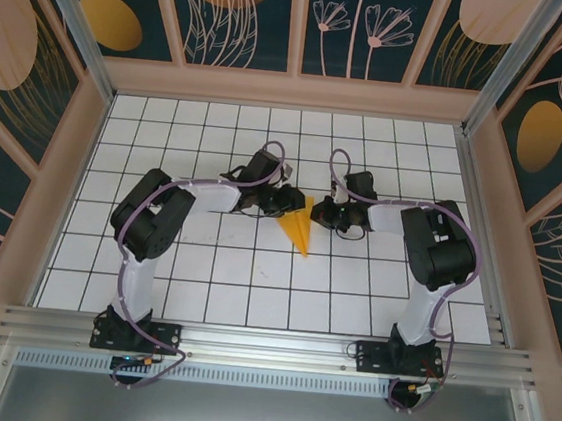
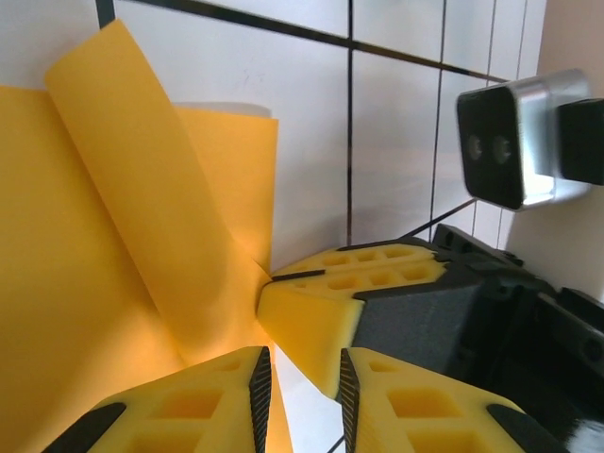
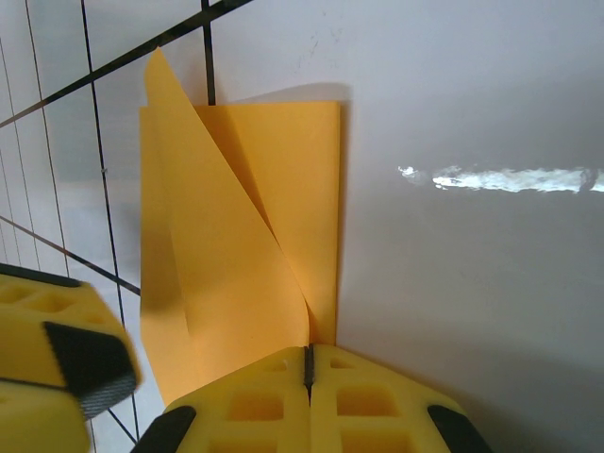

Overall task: Fold a paper plane with a square sheet of paper (fold left side to right side)
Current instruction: Fourth fold the wing at the center of the table.

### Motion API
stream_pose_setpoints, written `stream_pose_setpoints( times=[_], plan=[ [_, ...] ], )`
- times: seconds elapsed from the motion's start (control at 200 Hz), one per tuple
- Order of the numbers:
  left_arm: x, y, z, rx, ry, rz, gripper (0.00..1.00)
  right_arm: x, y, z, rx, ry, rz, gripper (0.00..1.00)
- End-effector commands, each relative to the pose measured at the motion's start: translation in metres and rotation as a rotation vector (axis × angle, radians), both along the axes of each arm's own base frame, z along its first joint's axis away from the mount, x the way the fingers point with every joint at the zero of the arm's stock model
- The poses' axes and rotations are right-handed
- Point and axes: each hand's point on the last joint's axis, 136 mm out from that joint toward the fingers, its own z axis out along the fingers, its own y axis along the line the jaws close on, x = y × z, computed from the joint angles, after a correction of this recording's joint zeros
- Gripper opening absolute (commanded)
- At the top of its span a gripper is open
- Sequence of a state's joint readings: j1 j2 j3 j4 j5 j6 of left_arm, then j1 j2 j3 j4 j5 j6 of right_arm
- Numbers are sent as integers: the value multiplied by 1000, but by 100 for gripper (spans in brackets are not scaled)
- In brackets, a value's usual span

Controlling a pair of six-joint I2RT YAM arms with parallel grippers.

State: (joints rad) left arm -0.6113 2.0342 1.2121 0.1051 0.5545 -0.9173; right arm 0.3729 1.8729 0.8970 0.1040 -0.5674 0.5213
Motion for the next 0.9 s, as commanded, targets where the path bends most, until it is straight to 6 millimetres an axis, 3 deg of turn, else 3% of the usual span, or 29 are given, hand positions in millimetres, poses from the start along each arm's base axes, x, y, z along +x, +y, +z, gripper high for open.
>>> stream_pose_setpoints(
  times=[0.0,0.145,0.591,0.756,0.896],
  plan=[
    [-4,-10,-6,-23,13,-43,29,-14,-7,-30,-99,66,1,2],
    [-4,-11,-11,-29,20,-43,29,-15,-9,-31,-112,68,1,2],
    [-14,7,-54,81,82,-5,29,-9,-9,-24,-119,37,1,3],
    [-18,15,-66,119,100,11,29,2,-2,-5,-84,-17,9,6],
    [-23,22,-74,146,115,22,27,16,0,25,-71,-83,2,16]
  ],
)
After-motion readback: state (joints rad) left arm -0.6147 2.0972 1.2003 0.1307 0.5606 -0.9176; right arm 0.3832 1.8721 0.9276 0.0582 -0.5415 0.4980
